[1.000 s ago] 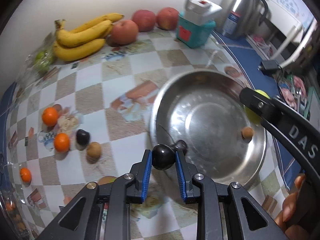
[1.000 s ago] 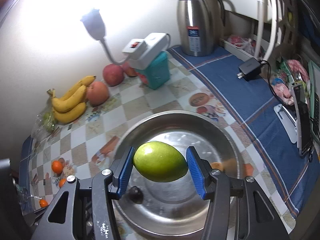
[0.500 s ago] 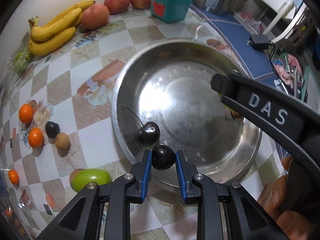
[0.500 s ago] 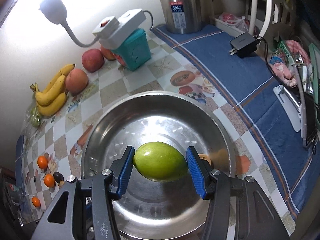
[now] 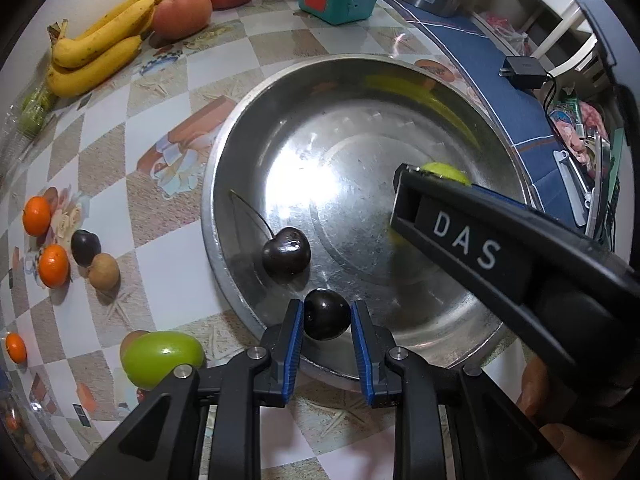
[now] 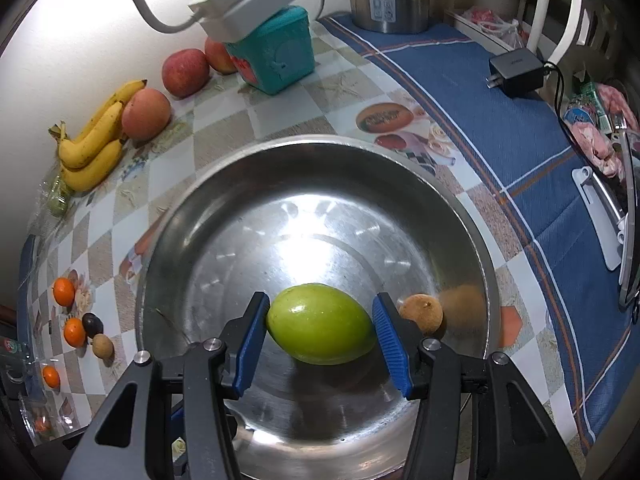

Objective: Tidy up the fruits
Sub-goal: 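Move the mango and plum over the basin with both grippers, then lower the mango into the basin and open the right gripper while the left gripper releases the plum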

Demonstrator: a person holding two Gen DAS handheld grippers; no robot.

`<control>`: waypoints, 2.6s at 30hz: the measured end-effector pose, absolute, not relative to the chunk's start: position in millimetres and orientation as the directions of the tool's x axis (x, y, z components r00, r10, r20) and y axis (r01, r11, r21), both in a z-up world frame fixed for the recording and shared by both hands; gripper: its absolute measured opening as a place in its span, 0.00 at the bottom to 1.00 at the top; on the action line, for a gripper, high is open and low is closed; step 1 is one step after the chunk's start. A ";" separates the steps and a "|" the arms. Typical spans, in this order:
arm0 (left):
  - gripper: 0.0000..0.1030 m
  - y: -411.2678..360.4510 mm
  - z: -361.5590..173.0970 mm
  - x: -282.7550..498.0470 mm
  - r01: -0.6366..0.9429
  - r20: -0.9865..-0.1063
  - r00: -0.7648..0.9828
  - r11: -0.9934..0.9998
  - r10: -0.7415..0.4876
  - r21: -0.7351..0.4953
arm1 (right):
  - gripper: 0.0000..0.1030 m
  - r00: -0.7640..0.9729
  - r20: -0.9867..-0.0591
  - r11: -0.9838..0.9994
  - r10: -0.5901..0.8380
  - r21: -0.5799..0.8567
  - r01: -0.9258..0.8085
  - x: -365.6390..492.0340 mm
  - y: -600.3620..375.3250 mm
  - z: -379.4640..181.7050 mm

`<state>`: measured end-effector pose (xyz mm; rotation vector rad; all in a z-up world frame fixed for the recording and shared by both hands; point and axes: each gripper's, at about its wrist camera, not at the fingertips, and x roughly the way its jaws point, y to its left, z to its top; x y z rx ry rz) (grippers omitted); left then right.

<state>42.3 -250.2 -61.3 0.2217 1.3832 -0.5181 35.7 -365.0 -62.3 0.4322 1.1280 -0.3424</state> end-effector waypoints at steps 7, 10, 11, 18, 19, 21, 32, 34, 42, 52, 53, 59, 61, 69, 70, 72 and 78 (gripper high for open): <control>0.25 -252.5 -65.4 42.2 0.474 -0.971 0.095 0.867 -0.221 -0.151 | 0.54 0.361 -0.931 0.867 -0.044 0.144 0.478 36.9 -366.7 -71.9; 0.26 -252.9 -65.4 42.5 0.474 -0.970 0.099 0.867 -0.222 -0.150 | 0.54 0.353 -0.935 0.867 -0.044 0.140 0.478 37.2 -366.2 -74.5; 0.25 -253.9 -65.8 41.9 0.473 -0.970 0.101 0.868 -0.223 -0.150 | 0.54 0.356 -0.933 0.867 -0.045 0.140 0.478 36.7 -366.3 -74.1; 0.27 -251.1 -64.3 44.0 0.460 -0.968 0.108 0.875 -0.228 -0.154 | 0.54 0.355 -0.934 0.869 -0.046 0.138 0.476 36.4 -365.7 -73.0; 0.27 -250.2 -65.2 45.7 0.461 -0.968 0.109 0.874 -0.226 -0.153 | 0.54 0.355 -0.934 0.869 -0.046 0.138 0.475 36.4 -365.7 -72.7; 0.27 -249.8 -64.2 45.4 0.468 -0.969 0.112 0.872 -0.220 -0.143 | 0.54 0.354 -0.934 0.870 -0.047 0.136 0.473 37.0 -365.6 -72.2; 0.42 -255.4 -60.6 44.1 0.481 -0.967 0.113 0.864 -0.230 -0.150 | 0.55 0.364 -0.930 0.877 -0.049 0.135 0.462 38.9 -363.7 -68.5; 0.44 -253.1 -57.6 45.4 0.478 -0.966 0.120 0.866 -0.231 -0.148 | 0.55 0.370 -0.928 0.877 -0.046 0.140 0.459 38.8 -363.4 -66.5; 0.48 -243.1 -37.2 50.7 0.466 -0.951 0.167 0.871 -0.260 -0.156 | 0.55 0.426 -0.902 0.882 -0.070 0.144 0.448 34.0 -360.1 -43.6; 0.53 -216.0 -11.4 62.2 0.415 -0.931 0.225 0.893 -0.288 -0.176 | 0.55 0.509 -0.848 0.867 -0.147 0.137 0.480 24.9 -362.1 -12.9; 0.54 -212.6 -9.1 63.6 0.409 -0.928 0.233 0.895 -0.291 -0.178 | 0.55 0.511 -0.847 0.865 -0.148 0.140 0.483 24.6 -362.9 -12.0; 0.71 -194.3 -8.0 74.1 0.337 -0.925 0.275 0.927 -0.263 -0.164 | 0.55 0.487 -0.861 0.861 -0.145 0.133 0.491 25.4 -362.6 -19.8; 0.81 -187.7 -10.2 77.8 0.303 -0.928 0.281 0.940 -0.243 -0.155 | 0.65 0.479 -0.866 0.864 -0.144 0.126 0.488 26.4 -361.4 -22.5; 1.00 -178.7 -24.3 82.3 0.236 -0.945 0.274 0.965 -0.180 -0.115 | 0.80 0.452 -0.880 0.881 -0.146 0.092 0.465 29.6 -353.0 -32.3; 1.00 -177.7 -25.7 82.6 0.231 -0.945 0.272 0.966 -0.181 -0.119 | 0.80 0.449 -0.881 0.880 -0.146 0.092 0.466 29.4 -353.4 -33.4; 1.00 -176.3 -27.8 83.8 0.219 -0.947 0.265 0.968 -0.182 -0.124 | 0.82 0.448 -0.883 0.877 -0.139 0.101 0.470 28.8 -354.9 -35.4; 1.00 -172.5 -28.6 84.9 0.204 -0.948 0.272 0.973 -0.165 -0.111 | 0.90 0.450 -0.881 0.881 -0.146 0.090 0.464 29.5 -352.8 -36.9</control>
